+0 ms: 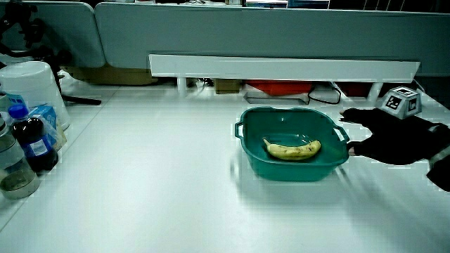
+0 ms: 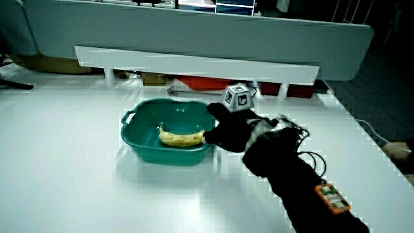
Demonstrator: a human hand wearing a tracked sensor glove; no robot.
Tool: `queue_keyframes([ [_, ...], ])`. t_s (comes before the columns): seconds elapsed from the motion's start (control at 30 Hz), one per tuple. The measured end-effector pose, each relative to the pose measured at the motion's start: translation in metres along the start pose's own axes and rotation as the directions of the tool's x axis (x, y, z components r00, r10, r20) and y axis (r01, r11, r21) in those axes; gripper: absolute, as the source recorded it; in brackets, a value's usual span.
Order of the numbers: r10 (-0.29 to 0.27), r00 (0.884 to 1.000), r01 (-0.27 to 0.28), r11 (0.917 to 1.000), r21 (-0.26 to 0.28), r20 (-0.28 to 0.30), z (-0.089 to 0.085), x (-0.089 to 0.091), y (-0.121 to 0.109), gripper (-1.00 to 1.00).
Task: Pick banana from plate
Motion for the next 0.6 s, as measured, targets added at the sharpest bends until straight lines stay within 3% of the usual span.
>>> queue_keyframes([
  [0.47,0.027,0.999,-0.025,0.9984,-0.050,0.044,-0.017,-0.036,0.065,0.00],
  [0.6,0.029,0.999,-0.023,0.9920,-0.124,0.042,-0.033,-0.039,0.082,0.00],
])
